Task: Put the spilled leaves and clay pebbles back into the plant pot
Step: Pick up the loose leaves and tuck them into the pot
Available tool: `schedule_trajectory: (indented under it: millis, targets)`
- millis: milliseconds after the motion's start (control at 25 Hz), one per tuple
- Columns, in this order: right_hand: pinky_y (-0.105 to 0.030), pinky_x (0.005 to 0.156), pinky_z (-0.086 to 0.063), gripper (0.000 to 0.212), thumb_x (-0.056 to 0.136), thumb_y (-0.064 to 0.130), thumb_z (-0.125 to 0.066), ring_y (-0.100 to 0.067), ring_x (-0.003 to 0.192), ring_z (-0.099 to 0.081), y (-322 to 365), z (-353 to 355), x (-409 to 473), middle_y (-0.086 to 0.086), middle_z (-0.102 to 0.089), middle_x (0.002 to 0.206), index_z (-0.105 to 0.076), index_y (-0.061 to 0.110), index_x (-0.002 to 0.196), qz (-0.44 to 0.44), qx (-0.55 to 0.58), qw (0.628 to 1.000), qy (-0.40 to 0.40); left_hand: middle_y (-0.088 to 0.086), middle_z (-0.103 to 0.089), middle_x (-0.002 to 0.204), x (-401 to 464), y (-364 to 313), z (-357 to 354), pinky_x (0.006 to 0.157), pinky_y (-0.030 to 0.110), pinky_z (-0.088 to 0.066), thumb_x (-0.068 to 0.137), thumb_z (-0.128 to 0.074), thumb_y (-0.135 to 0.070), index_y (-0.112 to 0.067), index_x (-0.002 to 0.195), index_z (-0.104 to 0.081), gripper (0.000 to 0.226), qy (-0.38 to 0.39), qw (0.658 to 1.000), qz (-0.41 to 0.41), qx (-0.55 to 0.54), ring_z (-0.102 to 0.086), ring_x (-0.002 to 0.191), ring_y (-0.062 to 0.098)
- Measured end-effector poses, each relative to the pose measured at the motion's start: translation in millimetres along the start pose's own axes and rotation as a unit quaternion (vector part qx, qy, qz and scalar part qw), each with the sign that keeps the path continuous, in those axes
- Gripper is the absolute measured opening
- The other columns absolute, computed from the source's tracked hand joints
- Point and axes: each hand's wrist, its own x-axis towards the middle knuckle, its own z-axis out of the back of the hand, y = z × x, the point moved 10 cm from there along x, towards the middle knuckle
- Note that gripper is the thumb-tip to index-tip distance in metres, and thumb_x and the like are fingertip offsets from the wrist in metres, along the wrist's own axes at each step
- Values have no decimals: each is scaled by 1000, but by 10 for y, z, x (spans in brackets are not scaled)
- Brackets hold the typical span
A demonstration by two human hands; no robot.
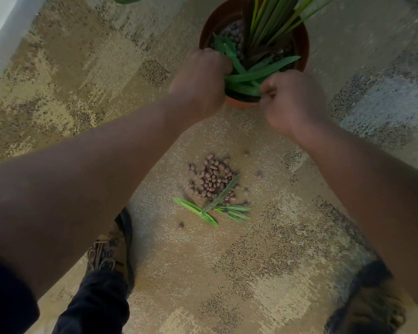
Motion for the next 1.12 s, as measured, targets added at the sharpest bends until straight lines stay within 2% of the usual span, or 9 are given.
schedule_trajectory:
  millis: [120, 240, 440, 560, 640, 720, 880, 1000, 1120]
  targets:
    - [-38, 88, -56, 28, 99, 12, -56, -27, 102, -69, -4, 3, 113, -4, -73, 115, -71, 24, 120, -4, -14, 1000, 17, 11, -71, 106, 78, 9, 57, 88, 40, -58, 88, -52, 7, -9, 101, -74, 30, -18, 1000, -6, -24, -67, 99, 27]
    - [-38, 86, -56, 28, 101, 13, -53, -28, 103, -68, 85, 131, 116, -5, -72, 117, -70, 21, 121, 33, 1, 999, -34, 10, -70, 105, 74, 31, 131, 85, 38, -55, 87, -50, 6, -9, 95, -71, 28, -61, 996, -35, -62, -65, 98, 25]
    - [-30, 84, -50, 29, 98, 4, -53, -26, 109, -63, 162, 87, -45, -12, -63, 128, -70, 10, 121, 90, -1, 993, -74, 12, -66, 134, -95, -35, -22, 116, 47, -38, 89, -38, -4, -8, 124, -68, 47, -41, 996, -77, 15, -51, 135, 34]
    - [-26, 71, -48, 17, 93, 5, -58, -17, 95, -58, 160, -22, -314, -11, -60, 117, -70, 9, 104, 113, 75, 985, -105, 12, -64, 124, -413, 30, 73, 98, 44, -45, 87, -37, -5, -8, 115, -66, 41, -145, 988, -52, -20, -55, 118, 36]
    - [-26, 70, -51, 14, 92, 6, -61, -16, 90, -58, 105, -344, -522, -7, -60, 113, -70, 11, 102, 100, 102, 989, -46, 13, -60, 112, -704, 113, -100, 89, 40, -46, 85, -43, 1, -6, 105, -61, 28, -154, 985, -29, -72, -55, 104, 32]
    - [-27, 75, -54, 13, 93, 9, -64, -16, 87, -60, -5, -838, -792, -2, -62, 109, -70, 13, 103, 71, 96, 990, 75, 8, -58, 105, -1013, 242, -534, 85, 38, -51, 86, -45, 1, -9, 100, -59, 22, -62, 991, 11, -117, -56, 98, 26]
    - [-32, 79, -60, 5, 94, 15, -66, -15, 84, -67, -230, -1649, -1468, -2, -70, 106, -69, 18, 96, 67, 19, 952, 297, 0, -63, 96, -1805, 446, -1516, 73, 39, -62, 89, -55, -3, -15, 92, -64, 15, 182, 977, 37, -109, -64, 87, 20]
    - [-36, 96, -55, 32, 91, 19, -71, -20, 108, -64, -392, -1898, -1726, -2, -63, 127, -66, 18, 123, 61, -52, 939, 334, -3, -66, 110, -2166, 468, -1792, 81, 36, -62, 90, -65, -6, -19, 109, -67, 23, 257, 963, 38, -70, -66, 100, 18]
    - [-39, 99, -55, 49, 91, 20, -70, -24, 120, -58, -488, -1980, -1768, -6, -55, 138, -55, 18, 138, 47, -94, 951, 291, -2, -62, 132, -2273, 502, -1861, 88, 39, -61, 88, -74, -11, -23, 136, -56, 53, 281, 958, 47, -22, -64, 112, 21]
